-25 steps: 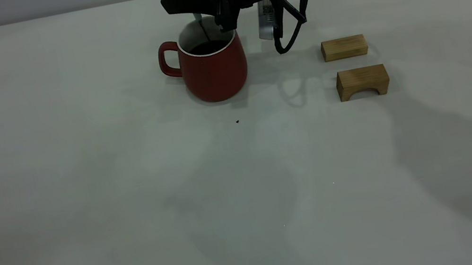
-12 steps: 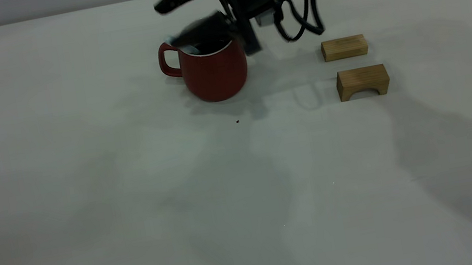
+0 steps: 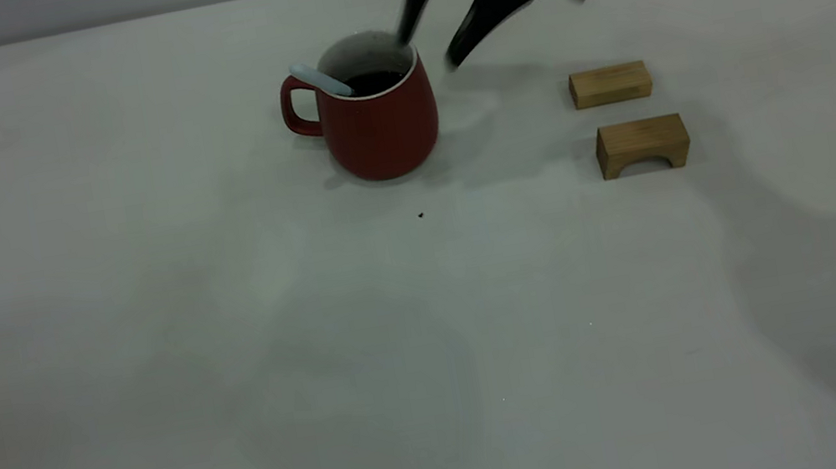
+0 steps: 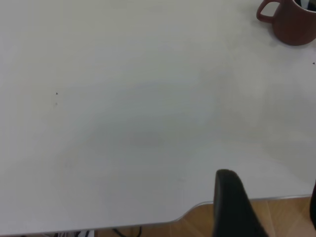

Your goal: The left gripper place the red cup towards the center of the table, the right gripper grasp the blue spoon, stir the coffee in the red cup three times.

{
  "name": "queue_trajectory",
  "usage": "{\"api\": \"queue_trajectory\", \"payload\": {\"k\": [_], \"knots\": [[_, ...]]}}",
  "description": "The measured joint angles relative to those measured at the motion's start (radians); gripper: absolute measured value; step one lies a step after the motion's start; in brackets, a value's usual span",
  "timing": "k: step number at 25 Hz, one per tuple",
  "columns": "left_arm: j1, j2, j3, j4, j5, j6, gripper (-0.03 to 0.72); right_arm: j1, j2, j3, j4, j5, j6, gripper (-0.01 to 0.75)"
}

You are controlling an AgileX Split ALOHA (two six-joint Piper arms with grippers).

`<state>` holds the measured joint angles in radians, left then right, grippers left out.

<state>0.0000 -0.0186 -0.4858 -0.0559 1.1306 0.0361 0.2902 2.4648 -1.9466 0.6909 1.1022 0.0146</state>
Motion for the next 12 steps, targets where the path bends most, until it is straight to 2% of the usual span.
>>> {"api": "queue_trajectory", "payload": {"k": [6, 9, 12], "knots": [[0.0, 0.0, 0.0, 0.0, 0.0, 0.0, 0.449, -0.018, -0.212, 0.0, -0.349, 0.008, -0.002, 0.215], [0.0, 0.0, 0.0, 0.0, 0.0, 0.0, 0.449, -0.018, -0.345, 0.0, -0.537, 0.089, -0.002, 0.186], [0.0, 0.0, 0.0, 0.0, 0.0, 0.0, 0.449, -0.018, -0.486, 0.012, -0.697, 0.116, -0.002, 0.181]]}}
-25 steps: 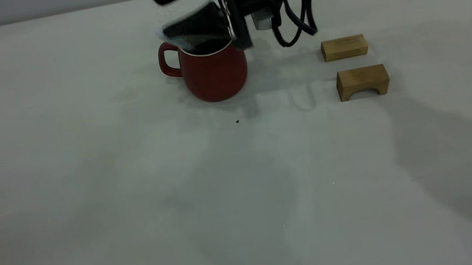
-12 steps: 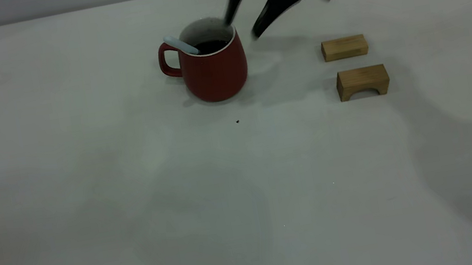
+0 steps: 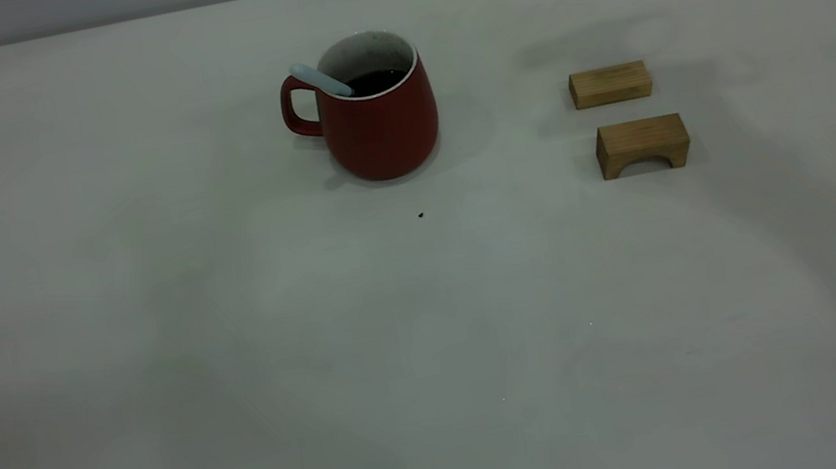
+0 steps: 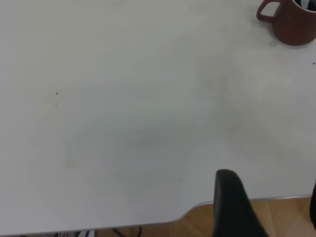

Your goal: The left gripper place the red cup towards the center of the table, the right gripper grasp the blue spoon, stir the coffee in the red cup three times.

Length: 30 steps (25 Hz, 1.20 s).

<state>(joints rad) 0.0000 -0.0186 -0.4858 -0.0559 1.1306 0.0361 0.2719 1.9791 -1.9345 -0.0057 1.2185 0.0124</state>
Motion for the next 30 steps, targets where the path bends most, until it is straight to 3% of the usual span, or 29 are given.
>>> {"api": "queue_trajectory", "payload": {"k": [5, 11, 22, 30], "knots": [[0.0, 0.0, 0.0, 0.0, 0.0, 0.0, 0.449, -0.002, -0.23, 0.072, -0.161, 0.019, 0.002, 0.182], [0.0, 0.0, 0.0, 0.0, 0.0, 0.0, 0.449, -0.002, -0.46, 0.19, -0.171, 0.019, 0.025, 0.187], [0.0, 0.0, 0.0, 0.0, 0.0, 0.0, 0.449, -0.006, -1.011, 0.724, -0.077, 0.019, 0.027, 0.201], [0.0, 0.0, 0.0, 0.0, 0.0, 0.0, 0.449, -0.212, -1.538, 1.084, -0.017, -0.002, 0.031, 0.213]]}}
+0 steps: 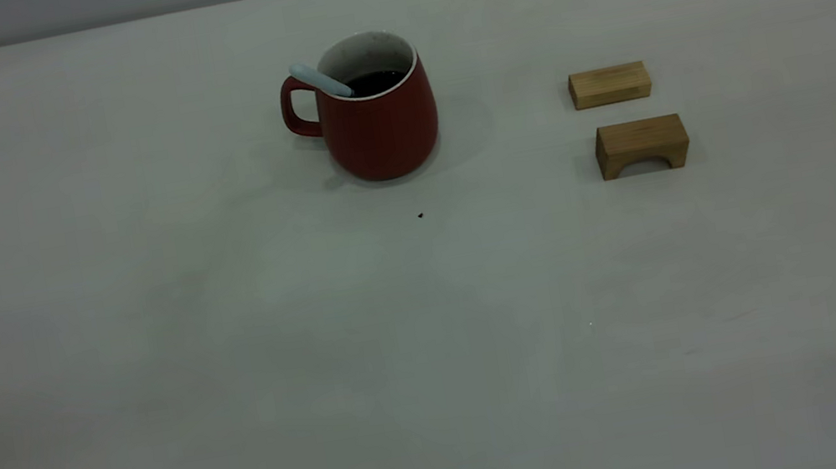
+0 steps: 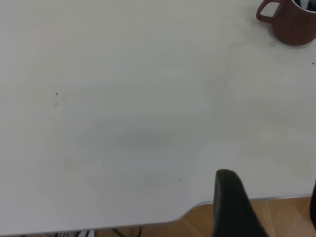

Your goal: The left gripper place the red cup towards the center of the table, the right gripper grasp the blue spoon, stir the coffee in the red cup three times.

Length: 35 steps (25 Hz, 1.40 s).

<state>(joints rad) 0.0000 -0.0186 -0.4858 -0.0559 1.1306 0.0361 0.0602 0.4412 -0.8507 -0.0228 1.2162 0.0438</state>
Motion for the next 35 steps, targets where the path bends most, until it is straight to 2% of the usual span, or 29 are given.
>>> {"api": "queue_trajectory", "payload": {"k": [5, 11, 15, 21, 35], "knots": [[0.0, 0.0, 0.0, 0.0, 0.0, 0.0, 0.449, -0.078, -0.245, 0.238, 0.06, -0.099, 0.0, 0.218], [0.0, 0.0, 0.0, 0.0, 0.0, 0.0, 0.449, -0.104, -0.397, 0.359, 0.075, -0.104, -0.02, 0.225], [0.0, 0.0, 0.0, 0.0, 0.0, 0.0, 0.449, -0.088, -0.421, 0.382, 0.079, -0.092, -0.051, 0.229], [0.0, 0.0, 0.0, 0.0, 0.0, 0.0, 0.449, -0.01, -0.422, 0.382, 0.081, -0.091, -0.064, 0.236], [0.0, 0.0, 0.0, 0.0, 0.0, 0.0, 0.449, -0.008, -0.422, 0.382, 0.082, -0.091, -0.066, 0.237]]}}
